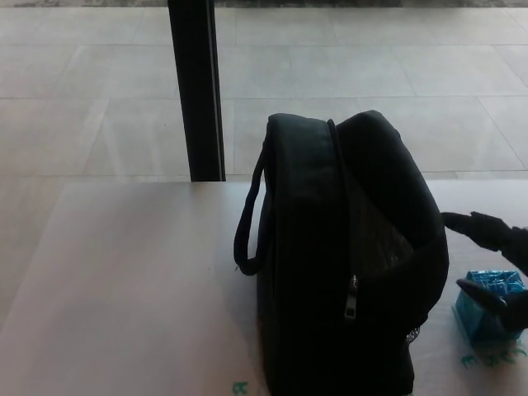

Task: The robot uses its right hand to pick up the cube kept on the middle of the desk and put it inside the bag next to it

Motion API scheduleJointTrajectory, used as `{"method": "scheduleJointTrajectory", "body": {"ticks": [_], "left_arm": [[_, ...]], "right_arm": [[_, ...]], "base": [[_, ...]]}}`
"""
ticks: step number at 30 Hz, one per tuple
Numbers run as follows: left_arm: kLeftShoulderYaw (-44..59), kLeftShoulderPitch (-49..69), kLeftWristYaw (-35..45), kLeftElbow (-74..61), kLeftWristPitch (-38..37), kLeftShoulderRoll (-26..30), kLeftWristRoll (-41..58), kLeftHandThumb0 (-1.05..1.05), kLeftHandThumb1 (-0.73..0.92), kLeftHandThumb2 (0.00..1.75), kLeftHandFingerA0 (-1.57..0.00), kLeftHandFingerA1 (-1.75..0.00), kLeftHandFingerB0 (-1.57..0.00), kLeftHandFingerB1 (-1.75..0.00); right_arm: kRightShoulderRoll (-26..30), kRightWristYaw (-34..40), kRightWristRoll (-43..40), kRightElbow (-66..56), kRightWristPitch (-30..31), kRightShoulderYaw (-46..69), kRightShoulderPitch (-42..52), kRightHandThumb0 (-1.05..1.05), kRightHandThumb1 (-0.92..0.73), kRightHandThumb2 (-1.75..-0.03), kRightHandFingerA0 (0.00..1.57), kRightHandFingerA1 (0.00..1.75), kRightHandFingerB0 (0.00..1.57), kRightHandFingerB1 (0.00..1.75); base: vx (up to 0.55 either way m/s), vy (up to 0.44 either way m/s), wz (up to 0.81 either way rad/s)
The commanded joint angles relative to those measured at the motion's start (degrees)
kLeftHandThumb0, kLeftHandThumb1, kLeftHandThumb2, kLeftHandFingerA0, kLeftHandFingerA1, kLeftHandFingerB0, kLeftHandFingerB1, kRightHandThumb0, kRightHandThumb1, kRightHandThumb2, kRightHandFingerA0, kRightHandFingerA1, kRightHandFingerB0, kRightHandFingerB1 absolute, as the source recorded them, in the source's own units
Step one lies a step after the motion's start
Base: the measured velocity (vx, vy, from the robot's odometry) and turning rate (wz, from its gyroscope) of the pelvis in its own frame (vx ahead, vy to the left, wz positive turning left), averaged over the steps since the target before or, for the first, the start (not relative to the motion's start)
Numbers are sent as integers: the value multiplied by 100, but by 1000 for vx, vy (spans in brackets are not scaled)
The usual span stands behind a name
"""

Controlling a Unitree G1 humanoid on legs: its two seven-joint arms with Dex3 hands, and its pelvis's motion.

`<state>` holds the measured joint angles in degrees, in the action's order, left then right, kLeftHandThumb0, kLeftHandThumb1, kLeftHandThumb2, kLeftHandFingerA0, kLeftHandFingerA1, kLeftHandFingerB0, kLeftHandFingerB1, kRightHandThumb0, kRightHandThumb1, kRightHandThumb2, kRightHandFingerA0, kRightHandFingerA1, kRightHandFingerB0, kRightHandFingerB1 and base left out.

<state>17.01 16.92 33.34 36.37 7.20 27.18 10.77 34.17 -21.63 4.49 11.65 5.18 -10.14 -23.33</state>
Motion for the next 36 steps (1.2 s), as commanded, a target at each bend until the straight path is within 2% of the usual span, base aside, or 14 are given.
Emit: {"method": "scheduleJointTrajectory", "body": {"ticks": [1, 2, 6, 7, 8, 9, 12, 18, 19, 27, 30, 31, 34, 36], "left_arm": [[-16, 77, 8, 98, -71, 103, -41, -70, 80, 64, -20, -50, -12, -36], [35, 62, 46, 110, 108, 109, 45, -39, 51, 109, -3, -52, -1, -50], [47, -61, 80, 360, -164, 86, 44, -39, 53, 110, -4, -53, -1, -50], [32, -30, 103, 317, -193, 97, 32, -70, 80, 63, -22, -53, -11, -37], [37, 5, 89, 250, -191, 87, 35, -69, 80, 63, -22, -52, -11, -37], [47, 13, 70, 197, -176, 69, 49, -39, 53, 110, -4, -52, 0, -50], [42, 35, 65, 126, -202, 61, 45, -39, 53, 110, -5, -52, -1, -50], [22, -26, 60, 128, -167, 125, 5, -38, 55, 111, -3, -51, 0, -50], [30, -22, 44, 97, -166, 105, 17, -69, 82, 63, -21, -50, -11, -36], [18, 42, 26, -59, -232, 83, 2, -74, 67, 90, -20, -55, -11, -46], [94, -11, 34, -1, -80, 45, 112, -67, 79, 62, -23, -52, -12, -36], [115, 17, -2, -121, 60, 31, 147, -70, 64, 92, -19, -55, -9, -45], [24, -58, 72, 12, -197, 57, 36, -73, 64, 92, -18, -56, -8, -43], [22, -19, -2, -85, -140, 51, 17, -72, 80, 62, -25, -54, -12, -37]], "right_arm": [[293, 244, 881, 563, -263, -120, -869, -95, -63, -104, 2, 13, 10, 15], [269, 322, 846, 554, -363, -46, -903, -93, -61, -103, 3, 19, 11, 20], [191, 416, 776, 596, -685, 129, -1054, -85, -73, -63, 1, 43, 11, 29], [188, 399, 778, 599, -712, 148, -1046, -86, -73, -64, 2, 42, 13, 28], [206, 347, 788, 596, -730, 147, -1016, -93, -59, -100, 4, 32, 12, 32], [250, 251, 839, 603, -689, 107, -1037, -90, -58, -102, 2, 23, 13, 29], [450, -101, 1033, 637, -544, -120, -1107, -95, -60, -103, 2, 12, 11, 17], [1266, -2164, 1750, 926, -147, -1387, -1507, -100, -55, -60, 0, 0, 0, 14], [1274, -2183, 1736, 939, -112, -1413, -1473, -89, -47, -91, 0, 11, 0, 0], [1207, -2076, 1858, 1339, 39, -1694, -1278, -91, -49, -92, 0, 9, 0, 0], [1134, -1808, 1923, 1635, 16, -1705, -1265, -91, -49, -92, 0, 6, 0, 1], [1097, -1758, 1959, 1729, 6, -1726, -1292, -92, -50, -92, 0, 7, 0, 1], [969, -1459, 2071, 2215, -76, -1734, -1407, -89, -49, -91, 0, 7, 0, 3], [940, -1390, 2126, 2314, -110, -1722, -1439, -88, -49, -90, 0, 7, 0, 2]], "base": [[0, 0, 0], [0, 0, 0], [0, 0, 0], [0, 0, 0], [0, 0, 0], [0, 0, 0], [0, 0, 0], [0, 0, 0], [0, 0, 0], [0, 0, 0], [0, 0, 0], [0, 0, 0], [0, 0, 0], [0, 0, 0]]}}
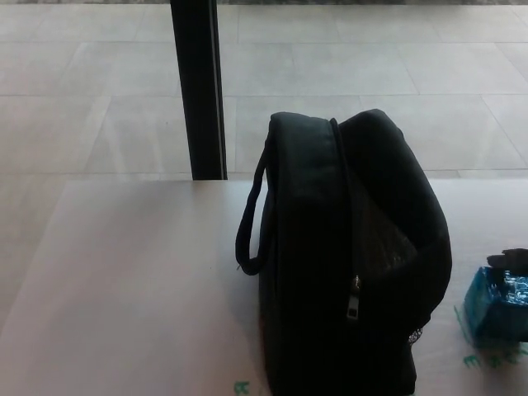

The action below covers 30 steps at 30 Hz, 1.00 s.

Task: The robot uses its right hand to pick up the cube kept on the middle of the desk and put it inside the bag next to it

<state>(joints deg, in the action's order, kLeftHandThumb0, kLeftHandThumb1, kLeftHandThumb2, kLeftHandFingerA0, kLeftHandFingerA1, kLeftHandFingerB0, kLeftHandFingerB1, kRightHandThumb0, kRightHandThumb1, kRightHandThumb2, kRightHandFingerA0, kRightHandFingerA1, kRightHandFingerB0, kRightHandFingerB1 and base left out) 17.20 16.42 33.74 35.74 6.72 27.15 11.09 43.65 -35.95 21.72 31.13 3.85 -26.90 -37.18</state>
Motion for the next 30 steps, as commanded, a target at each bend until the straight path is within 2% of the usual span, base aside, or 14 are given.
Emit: {"method": "scheduleJointTrajectory", "body": {"ticks": [1, 5, 6, 8, 9, 10, 12, 13, 17, 18, 19, 25, 26, 30], "left_arm": [[-7, 20, -75, -63, 101, 72, -13, -72, 79, 62, -23, -51, -13, -36], [7, -10, -28, 18, 86, 70, 29, -71, 79, 63, -24, -53, -12, -36], [-5, 32, -59, -70, 64, 58, 11, -73, 63, 92, -21, -56, -9, -46], [-14, 84, -92, -158, 7, 37, -7, -73, 63, 92, -21, -56, -9, -46], [0, 93, -41, -205, 29, 74, 20, -70, 81, 63, -26, -54, -11, -37], [64, 68, -32, -186, 107, 46, 108, -72, 64, 88, -19, -56, -10, -46], [78, 0, -77, -110, 103, 46, 103, -74, 61, 89, -22, -57, -11, -46], [62, -18, -79, -84, 103, 51, 86, -74, 61, 90, -21, -56, -9, -45], [-42, -112, 6, -5, 47, 67, 29, -73, 65, 89, -16, -53, -9, -45], [-38, -156, 17, 55, 68, 64, 48, -69, 80, 62, -20, -50, -11, -36], [-27, -204, 19, 137, 75, 63, 67, -39, 51, 108, -3, -52, -1, -50], [-10, -258, 60, 220, 93, 67, 103, -39, 51, 109, -4, -52, -1, -50], [-24, -284, 50, 249, 40, 59, 82, -73, 65, 88, -17, -54, -9, -45], [-5, -427, 61, 536, -60, 44, 96, -74, 64, 88, -16, -54, -9, -45]], "right_arm": [[-44, 106, 374, 439, 78, 23, -74, -84, -40, -79, 0, 0, 0, 7], [-72, 284, 553, 570, 9, 7, -123, -85, -48, -86, 0, 7, 1, 3], [-87, 435, 571, 668, -25, 51, -141, -80, -34, -74, 0, 0, 2, 14], [-121, 634, 596, 829, -79, 125, -176, -80, -34, -74, 0, 0, 2, 14], [-190, 730, 519, 893, -65, 232, -182, -77, -33, -73, 0, 0, 2, 15], [-245, 862, 509, 852, -19, 315, -150, -78, -34, -74, 0, 0, 3, 15], [-295, 935, 545, 814, -27, 384, -125, -77, -47, -55, 0, 0, 0, 28], [-325, 960, 583, 730, -14, 392, -95, -76, -45, -83, 0, 6, 5, 14], [-548, 1004, 562, 357, -33, 479, 79, -80, -45, -87, 0, 10, 3, 13], [-603, 1013, 554, 316, -47, 492, 112, -81, -45, -87, 0, 10, 0, 12], [-669, 1030, 603, 276, -26, 461, 112, -86, -49, -89, 0, 4, 0, 7], [-957, 1065, 632, 113, 118, 511, 69, -83, -48, -88, 0, 10, 0, 6], [-986, 1036, 631, 130, 178, 535, 33, -84, -49, -89, 0, 9, 0, 5], [-1011, 887, 660, 129, 386, 577, -16, -83, -48, -89, 0, 13, 0, 8]], "base": [[0, 0, 0], [0, 0, 0], [0, 0, 0], [0, 0, 0], [0, 0, 0], [0, 0, 0], [0, 0, 0], [0, 0, 0], [0, 0, 0], [0, 0, 0], [0, 0, 0], [0, 0, 0], [0, 0, 0], [0, 0, 0]]}}
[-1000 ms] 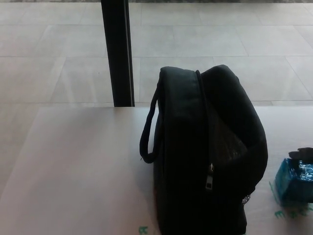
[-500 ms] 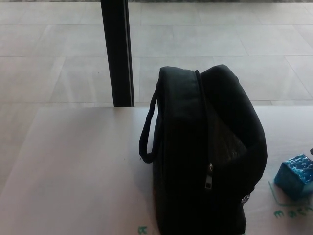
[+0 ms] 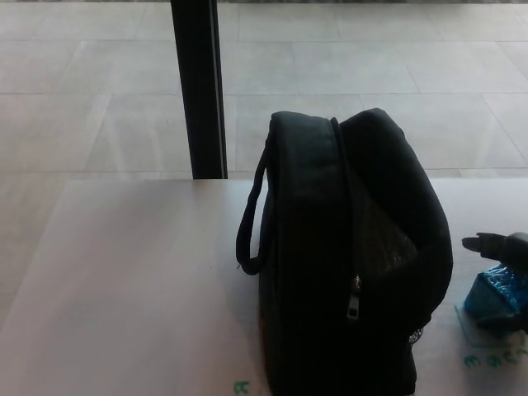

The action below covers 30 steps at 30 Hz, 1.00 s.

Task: The robot uses its right hand to pick up the cube kept on the middle of the desk and put it inside the bag next to it

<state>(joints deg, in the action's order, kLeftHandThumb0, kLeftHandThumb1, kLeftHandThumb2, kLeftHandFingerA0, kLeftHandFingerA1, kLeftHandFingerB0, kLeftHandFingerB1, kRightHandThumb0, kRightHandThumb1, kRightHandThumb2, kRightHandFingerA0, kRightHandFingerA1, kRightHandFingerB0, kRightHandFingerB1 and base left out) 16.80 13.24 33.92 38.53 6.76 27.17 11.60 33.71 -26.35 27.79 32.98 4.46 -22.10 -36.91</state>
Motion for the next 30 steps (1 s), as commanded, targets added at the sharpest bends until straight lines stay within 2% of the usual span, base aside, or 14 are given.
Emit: {"method": "scheduleJointTrajectory", "body": {"ticks": [1, 4, 6, 7, 16, 17, 18, 23, 24, 25, 27, 28, 29, 30], "left_arm": [[22, -116, 55, 276, -134, 35, 33, -39, 51, 109, -4, -52, -1, -50], [-6, -73, 104, 188, -140, 53, 22, -74, 65, 89, -17, -54, -9, -45], [7, 17, 138, -46, 21, 72, 69, -39, 51, 109, -4, -52, 0, -50], [11, 5, 95, -29, 16, 60, 58, -70, 79, 63, -24, -53, -14, -38], [3, -198, 38, 27, -16, 46, 38, -68, 80, 62, -22, -52, -11, -36], [-6, -184, 58, -13, 14, 53, 39, -39, 54, 110, -4, -52, 0, -50], [-22, -139, 76, -116, 62, 65, 36, -73, 66, 89, -17, -55, -10, -45], [-1, -131, 98, -80, 9, 51, 56, -39, 52, 110, -3, -52, 0, -50], [-23, -138, 74, -45, -53, 59, 12, -39, 53, 110, -4, -52, 0, -50], [-61, -150, 101, -56, -137, 60, -20, -39, 53, 111, -4, -52, 0, -50], [-73, -100, 24, -117, -231, 62, -65, -74, 83, 64, -25, -53, -13, -37], [-48, -68, 68, -151, -246, 60, -21, -40, 50, 110, -5, -52, -1, -50], [11, -27, 78, -228, -180, 31, 63, -39, 52, 110, -5, -52, 0, -50], [27, 6, 58, -287, -158, 20, 78, -74, 83, 64, -23, -54, -12, -37]], "right_arm": [[-2, -124, 72, -61, 411, 93, -47, -81, -47, -89, 0, 15, 0, 10], [80, -200, 207, 45, 494, -4, -57, -87, -35, -74, 0, 0, 0, 6], [135, -209, 273, 192, 552, -36, -42, -81, -47, -87, 0, 11, 0, 6], [179, -195, 335, 234, 540, -75, -29, -81, -47, -87, 0, 8, 0, 6], [557, -602, 992, 469, 697, -794, -205, -67, -38, -81, 0, 19, 0, 29], [570, -624, 970, 439, 683, -805, -190, -72, -46, -83, 0, 14, 3, 24], [557, -684, 920, 403, 662, -803, -172, -77, -50, -83, 0, 11, 3, 21], [226, -561, 519, 138, 780, -457, 70, -69, -52, -56, 0, 28, 10, 35], [162, -346, 369, 71, 524, -293, 190, -36, -33, -92, 7, 56, 0, 49], [131, -54, 255, -10, 289, -116, 362, -58, -59, -58, 46, 103, 23, 30], [-31, 569, 380, -76, -125, -21, 584, -54, -56, -84, 93, 84, 23, 44], [-80, 695, 421, -65, -217, -16, 612, -43, -71, -61, 101, 84, 29, 32], [-125, 811, 449, -36, -326, -21, 633, -46, -58, -88, 99, 98, 23, 46], [-149, 852, 479, -48, -345, -26, 646, -41, -72, -61, 103, 100, 25, 34]], "base": [[0, 0, 0], [0, 0, 0], [0, 0, 0], [0, 0, 0], [0, 0, 0], [0, 0, 0], [0, 0, 0], [0, 0, 0], [0, 0, 0], [0, 0, 0], [0, 0, 0], [0, 0, 0], [0, 0, 0], [0, 0, 0]]}}
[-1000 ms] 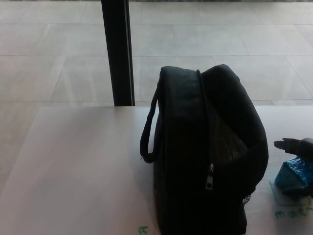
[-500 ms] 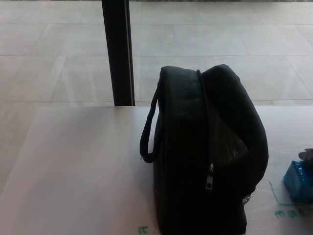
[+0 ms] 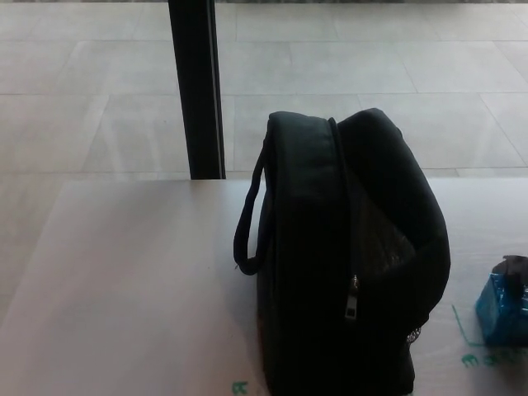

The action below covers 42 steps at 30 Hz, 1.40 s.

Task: The robot uses its right hand to pick up the cube kept on the middle of the desk and put it inside the bag next to it

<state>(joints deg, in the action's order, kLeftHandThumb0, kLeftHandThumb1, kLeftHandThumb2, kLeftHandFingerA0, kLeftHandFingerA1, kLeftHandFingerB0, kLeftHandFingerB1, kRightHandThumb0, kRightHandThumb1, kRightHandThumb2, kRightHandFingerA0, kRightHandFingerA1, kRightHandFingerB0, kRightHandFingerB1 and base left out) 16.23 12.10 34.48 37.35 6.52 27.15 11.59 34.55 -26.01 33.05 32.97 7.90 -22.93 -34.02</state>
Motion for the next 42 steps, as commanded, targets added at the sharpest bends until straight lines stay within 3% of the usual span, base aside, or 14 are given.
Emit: {"method": "scheduleJointTrajectory", "body": {"ticks": [1, 3, 5, 6, 9, 11, 13, 18, 21, 23, 31, 34, 36, 42], "left_arm": [[84, 152, -32, -222, -126, 18, 65, -73, 83, 64, -23, -54, -13, -38], [99, 169, -22, -260, -59, 21, 86, -72, 83, 64, -22, -53, -13, -38], [137, 128, -39, -169, -67, -12, 119, -73, 82, 63, -24, -54, -13, -38], [122, 134, -82, -208, -40, -14, 91, -76, 66, 90, -21, -56, -12, -46], [64, 120, -36, -173, -118, 26, 26, -77, 67, 91, -19, -56, -10, -46], [62, 105, -128, -186, -74, 15, 2, -76, 64, 94, -22, -56, -10, -46], [42, 22, -124, -126, -24, 16, 5, -72, 82, 64, -26, -53, -15, -39], [-20, -66, -175, 15, -82, 27, -63, -73, 82, 63, -27, -51, -17, -38], [5, -100, -145, -6, 70, 16, 24, -70, 83, 64, -24, -52, -15, -38], [40, -96, -158, 20, 91, 7, 60, -69, 83, 65, -25, -50, -16, -38], [36, -9, -203, -127, 233, 0, 73, -68, 83, 64, -24, -49, -15, -36], [48, 19, -299, -177, 238, -22, 56, -69, 81, 63, -26, -49, -18, -37], [22, -20, -208, -50, 112, 29, 30, -70, 82, 64, -25, -49, -16, -37], [40, -34, -183, 78, -19, 47, 32, -68, 81, 64, -26, -51, -17, -38]], "right_arm": [[-264, 851, 5, -98, -639, 43, 377, -41, -71, -61, 101, 103, 22, 32], [-321, 1012, 75, -128, -615, 47, 421, -46, -60, -88, 97, 103, 15, 45], [-361, 1140, 89, -136, -591, 81, 476, -37, -73, -62, 92, 119, 26, 34], [-364, 1226, 81, -94, -652, 104, 509, -42, -64, -87, 92, 111, 23, 46], [-288, 1437, 133, -24, -917, 97, 596, -23, -79, -66, 65, 146, 48, 40], [-230, 1570, 203, -2, -1035, 67, 644, -16, -74, -82, 75, 139, 86, 65], [-91, 1749, 464, 8, -974, -52, 669, -13, -65, -75, 90, 166, 74, 135], [111, 2102, 666, 79, -1066, -133, 754, -21, -68, -78, 77, 171, 70, 140], [250, 2440, 770, 223, -1331, -190, 766, -20, -65, -89, 81, 165, 82, 107], [352, 2745, 858, 322, -1536, -226, 750, -18, -62, -83, 93, 169, 71, 139], [386, 3586, 733, 376, -2060, -11, 859, -28, -58, -86, 94, 161, 90, 82], [353, 3703, 692, 396, -2162, 75, 824, -24, -63, -87, 87, 163, 83, 95], [231, 3557, 394, 128, -2121, 412, 533, -22, -59, -95, 85, 175, 69, 148], [171, 3104, 149, -101, -2054, 860, 17, -21, -56, -104, 85, 174, 72, 155]], "base": [[0, 0, 0], [0, 0, 0], [0, 0, 0], [0, 0, 0], [0, 0, 0], [0, 0, 0], [0, 0, 0], [0, 0, 0], [0, 0, 0], [0, 0, 0], [0, 0, 0], [0, 0, 0], [0, 0, 0], [0, 0, 0]]}}
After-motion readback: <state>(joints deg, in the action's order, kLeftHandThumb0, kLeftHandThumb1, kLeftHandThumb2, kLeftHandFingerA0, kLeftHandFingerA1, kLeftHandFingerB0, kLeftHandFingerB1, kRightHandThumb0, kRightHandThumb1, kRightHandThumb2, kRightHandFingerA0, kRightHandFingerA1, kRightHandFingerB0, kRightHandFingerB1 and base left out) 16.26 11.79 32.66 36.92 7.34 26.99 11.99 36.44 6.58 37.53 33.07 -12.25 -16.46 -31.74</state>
